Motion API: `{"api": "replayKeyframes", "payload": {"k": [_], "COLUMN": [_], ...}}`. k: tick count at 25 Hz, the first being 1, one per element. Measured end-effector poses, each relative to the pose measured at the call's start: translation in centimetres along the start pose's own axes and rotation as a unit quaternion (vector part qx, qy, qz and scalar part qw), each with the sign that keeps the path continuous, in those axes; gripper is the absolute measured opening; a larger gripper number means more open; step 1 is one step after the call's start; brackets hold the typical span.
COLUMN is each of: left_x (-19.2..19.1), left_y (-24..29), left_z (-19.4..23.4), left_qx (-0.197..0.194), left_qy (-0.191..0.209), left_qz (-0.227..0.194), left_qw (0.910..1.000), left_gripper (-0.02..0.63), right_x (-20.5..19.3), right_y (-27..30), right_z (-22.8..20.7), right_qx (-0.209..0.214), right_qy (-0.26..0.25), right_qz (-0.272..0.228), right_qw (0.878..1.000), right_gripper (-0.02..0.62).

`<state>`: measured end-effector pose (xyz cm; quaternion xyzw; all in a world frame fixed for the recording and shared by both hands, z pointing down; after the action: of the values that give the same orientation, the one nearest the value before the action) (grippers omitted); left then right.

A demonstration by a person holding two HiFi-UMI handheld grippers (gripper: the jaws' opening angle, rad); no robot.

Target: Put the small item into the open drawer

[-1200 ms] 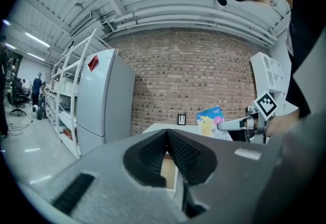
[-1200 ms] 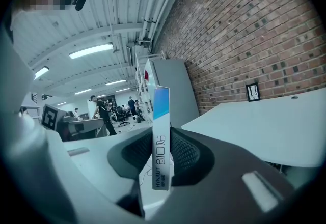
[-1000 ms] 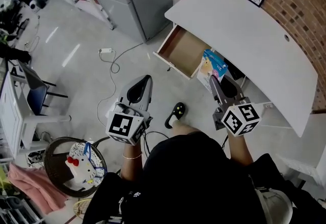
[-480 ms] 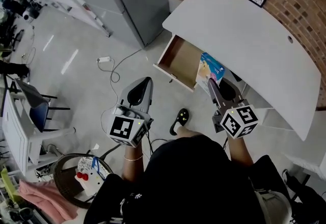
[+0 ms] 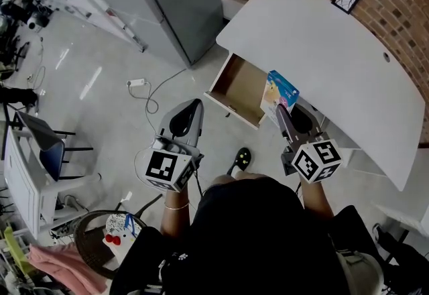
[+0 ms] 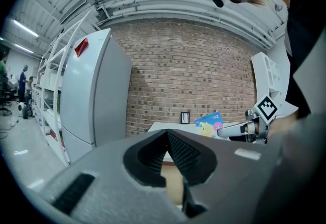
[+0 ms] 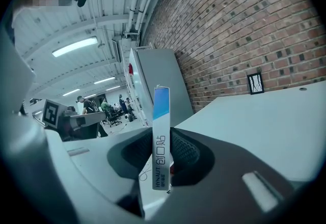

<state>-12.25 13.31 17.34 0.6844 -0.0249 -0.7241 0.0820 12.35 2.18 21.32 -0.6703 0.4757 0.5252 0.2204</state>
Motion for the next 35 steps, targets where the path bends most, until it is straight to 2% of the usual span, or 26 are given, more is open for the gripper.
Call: {"api": "replayKeyframes", "payload": {"k": [6, 13, 25, 35], "left_x": [0.0, -0.6, -1.4, -3.1], "left_y": [1.2, 3.3, 8.4, 10.6], "left_z": [1.6, 2.3, 2.2, 5.1], "left_qx": [0.005, -0.011, -0.079, -0.108], "left_qy": [-0.005, -0.002, 0.002, 0.001], "left_qz": [0.001, 0.007, 0.038, 0.081], "left_qw": [1.0, 0.9999, 0.9962, 0.9908], "left_gripper": [-0.008, -0.008, -0.008, -0.008], "right_x": [0.2, -0.4, -1.7, -3.8], "right_y": [1.7, 1.8, 1.3, 4.5], "right_z": [-0.2, -0.9, -2.5, -3.5], "right_qx": [0.005, -0.009, -0.06, -0.081], "right_qy": [-0.002, -0.002, 0.01, 0.005], "right_qz": [0.0, 0.005, 0.029, 0.071], "right_qw": [1.0, 1.0, 0.998, 0.994], "right_gripper": [0.101, 0.101, 0.101, 0.101]}}
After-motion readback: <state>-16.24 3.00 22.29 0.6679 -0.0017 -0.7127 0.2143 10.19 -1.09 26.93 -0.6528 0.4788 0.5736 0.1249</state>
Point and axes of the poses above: the fingertips, and each gripper's own axes: y forward along the fingers, z to its left, x out of its top, the point moved 7 cm from there along -y, backward along the fingers, and after that the axes turned 5 degrees about x, right-handed, at the moved point
